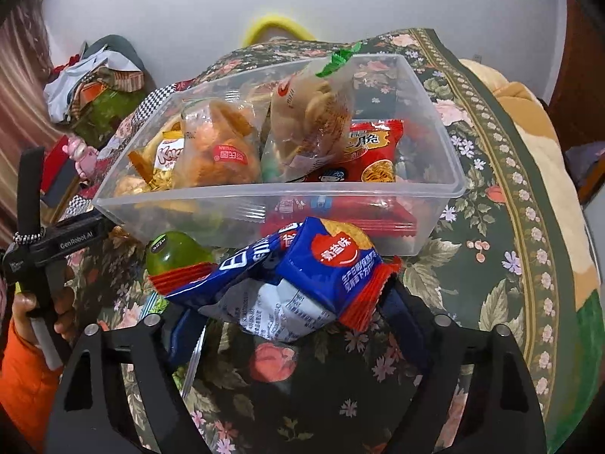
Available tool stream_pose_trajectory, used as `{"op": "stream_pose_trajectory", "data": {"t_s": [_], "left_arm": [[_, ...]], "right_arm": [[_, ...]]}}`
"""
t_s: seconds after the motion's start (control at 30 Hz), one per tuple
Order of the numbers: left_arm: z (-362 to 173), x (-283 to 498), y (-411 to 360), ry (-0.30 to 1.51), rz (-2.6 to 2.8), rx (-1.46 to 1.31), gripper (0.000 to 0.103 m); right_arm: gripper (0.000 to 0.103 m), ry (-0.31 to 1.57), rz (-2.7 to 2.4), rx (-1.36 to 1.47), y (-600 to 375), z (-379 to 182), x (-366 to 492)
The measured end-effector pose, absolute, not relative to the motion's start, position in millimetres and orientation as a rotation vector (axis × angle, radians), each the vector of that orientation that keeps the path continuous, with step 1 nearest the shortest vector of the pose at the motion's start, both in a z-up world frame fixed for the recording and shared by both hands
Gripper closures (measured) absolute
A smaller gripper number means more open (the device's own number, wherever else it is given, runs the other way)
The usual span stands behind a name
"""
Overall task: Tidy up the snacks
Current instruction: 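Grasp the peanut brittle bag with the left tool while the right tool grasps the blue-white biscuit bag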
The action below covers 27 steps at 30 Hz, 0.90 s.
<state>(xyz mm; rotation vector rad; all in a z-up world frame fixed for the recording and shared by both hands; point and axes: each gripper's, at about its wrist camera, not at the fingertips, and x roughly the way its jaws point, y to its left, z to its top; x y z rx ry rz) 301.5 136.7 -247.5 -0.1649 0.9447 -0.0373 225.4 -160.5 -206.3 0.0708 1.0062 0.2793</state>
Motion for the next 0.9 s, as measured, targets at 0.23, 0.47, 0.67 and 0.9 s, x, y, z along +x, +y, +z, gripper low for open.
{"op": "stream_pose_trajectory", "data": {"t_s": [0.23,0.47,0.67,0.9], "left_arm": [[-241,286,139,0.949,-0.042,-0.164,0.06],[-231,252,137,0.959,-0.042,-0.135,0.061],[-209,220,134,0.925,-0.04,-0.128,0.061],[-163,201,128,0.827,-0.054,-0.13,0.062]], "right_arm": [[0.039,0.997,0.291,0.064,-164,-202,220],[0.053,0.994,0.316,0.069,-165,-196,212],[0.063,0.968,0.317,0.052,-171,-185,201],[0.076,0.92,0.318,0.055,-176,-167,190]]}}
